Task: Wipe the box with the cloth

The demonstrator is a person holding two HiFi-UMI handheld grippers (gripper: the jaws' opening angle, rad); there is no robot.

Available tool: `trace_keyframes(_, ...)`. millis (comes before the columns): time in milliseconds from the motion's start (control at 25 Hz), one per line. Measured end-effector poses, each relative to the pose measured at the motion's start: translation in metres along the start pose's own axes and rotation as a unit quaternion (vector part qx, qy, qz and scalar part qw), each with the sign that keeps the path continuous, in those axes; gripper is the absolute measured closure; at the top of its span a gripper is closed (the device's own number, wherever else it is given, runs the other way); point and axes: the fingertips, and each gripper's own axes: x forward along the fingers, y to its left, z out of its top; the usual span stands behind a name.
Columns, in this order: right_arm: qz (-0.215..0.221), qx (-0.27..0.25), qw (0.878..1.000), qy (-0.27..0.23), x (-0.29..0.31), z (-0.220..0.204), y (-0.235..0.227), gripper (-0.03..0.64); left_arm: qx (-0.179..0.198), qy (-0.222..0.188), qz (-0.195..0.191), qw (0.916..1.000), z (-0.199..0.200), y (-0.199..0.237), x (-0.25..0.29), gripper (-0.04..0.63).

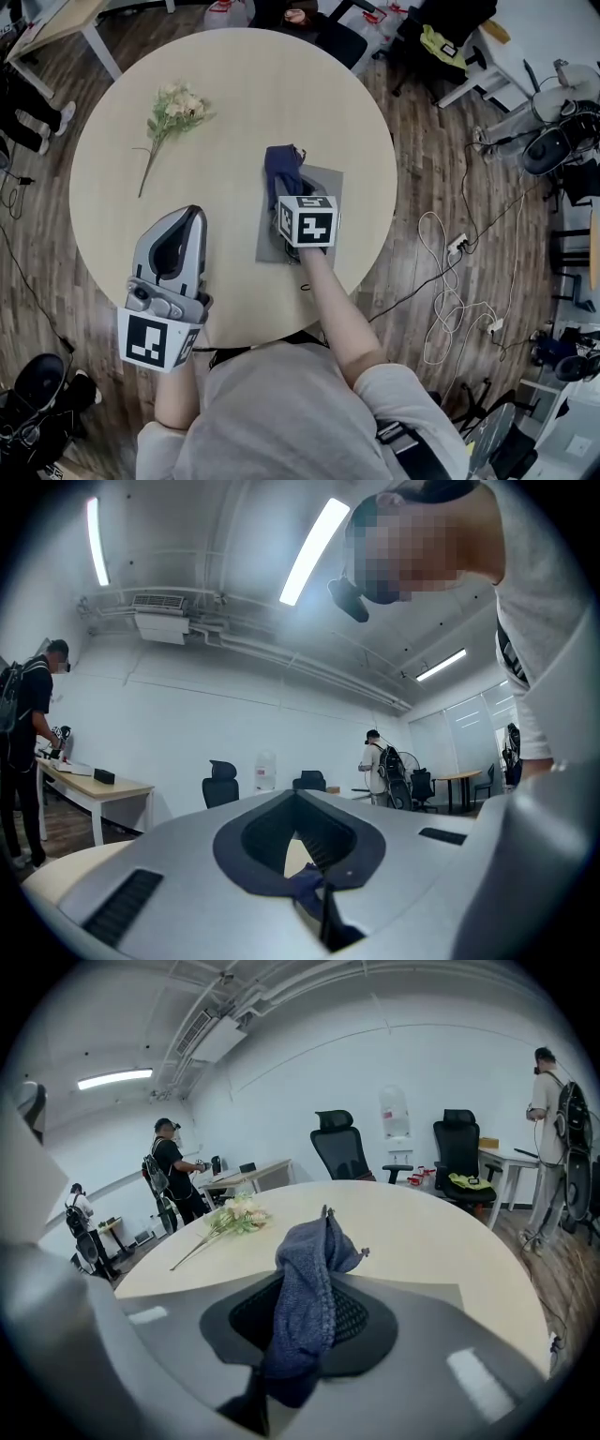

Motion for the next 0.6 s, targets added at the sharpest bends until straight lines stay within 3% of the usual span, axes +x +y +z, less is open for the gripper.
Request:
trace_keyframes(400,-0.034,-0.041,0.998,0.034,0.034,-0.011,-0.008,0.453,0.001,0.011,0.026,0.9996,-0.006,0.017,-0.011,0.588)
trace_keyframes(600,-0.040,-0.093,0.994,0.048,0.045,-0.012,-0.004,0.506,-0.002,0.016,0.032,0.9994,-0.008,0.023,-0.011,0.588)
